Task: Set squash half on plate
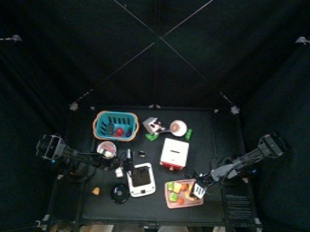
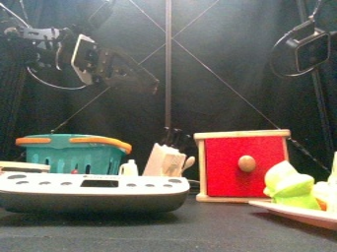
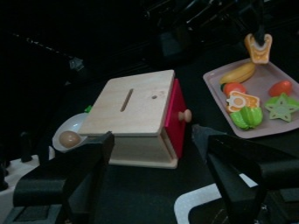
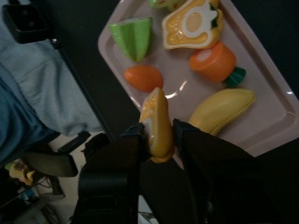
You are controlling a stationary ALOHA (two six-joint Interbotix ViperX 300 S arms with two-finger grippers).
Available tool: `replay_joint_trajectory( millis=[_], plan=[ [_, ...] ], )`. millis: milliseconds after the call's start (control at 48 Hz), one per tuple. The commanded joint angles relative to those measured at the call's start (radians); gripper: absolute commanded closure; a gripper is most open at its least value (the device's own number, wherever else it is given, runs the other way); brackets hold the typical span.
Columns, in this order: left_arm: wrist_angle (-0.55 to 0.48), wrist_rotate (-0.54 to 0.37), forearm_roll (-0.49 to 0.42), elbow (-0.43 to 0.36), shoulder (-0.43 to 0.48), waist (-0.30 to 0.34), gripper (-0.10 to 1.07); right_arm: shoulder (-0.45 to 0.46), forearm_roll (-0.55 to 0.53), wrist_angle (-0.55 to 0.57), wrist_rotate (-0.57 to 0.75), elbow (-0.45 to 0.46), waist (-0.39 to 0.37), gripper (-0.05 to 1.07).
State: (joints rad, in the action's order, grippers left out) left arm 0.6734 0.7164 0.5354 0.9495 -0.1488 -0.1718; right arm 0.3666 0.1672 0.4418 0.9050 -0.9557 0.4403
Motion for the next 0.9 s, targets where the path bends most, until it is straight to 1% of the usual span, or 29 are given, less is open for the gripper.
replay_joint_trajectory(
  millis=[0, 146, 354, 521, 875],
  plan=[
    [0.003, 0.000, 0.017, 0.002, -0.015, -0.014, -0.06, -0.025, -0.018, -0.003, -0.002, 0.037, -0.002, 0.39],
    [0.003, 0.000, 0.064, 0.017, -0.015, -0.032, -0.06, -0.060, -0.035, 0.002, -0.002, 0.058, -0.006, 0.35],
    [0.003, 0.002, 0.100, 0.028, -0.015, -0.035, -0.06, -0.077, -0.044, 0.008, -0.006, 0.066, -0.017, 0.21],
    [0.003, 0.002, 0.095, 0.029, -0.018, -0.041, -0.06, -0.075, -0.058, 0.009, -0.005, 0.067, -0.017, 0.12],
    [0.003, 0.002, 0.097, 0.038, -0.021, -0.043, -0.06, -0.075, -0.098, 0.055, -0.005, 0.074, -0.041, 0.11]
  ],
)
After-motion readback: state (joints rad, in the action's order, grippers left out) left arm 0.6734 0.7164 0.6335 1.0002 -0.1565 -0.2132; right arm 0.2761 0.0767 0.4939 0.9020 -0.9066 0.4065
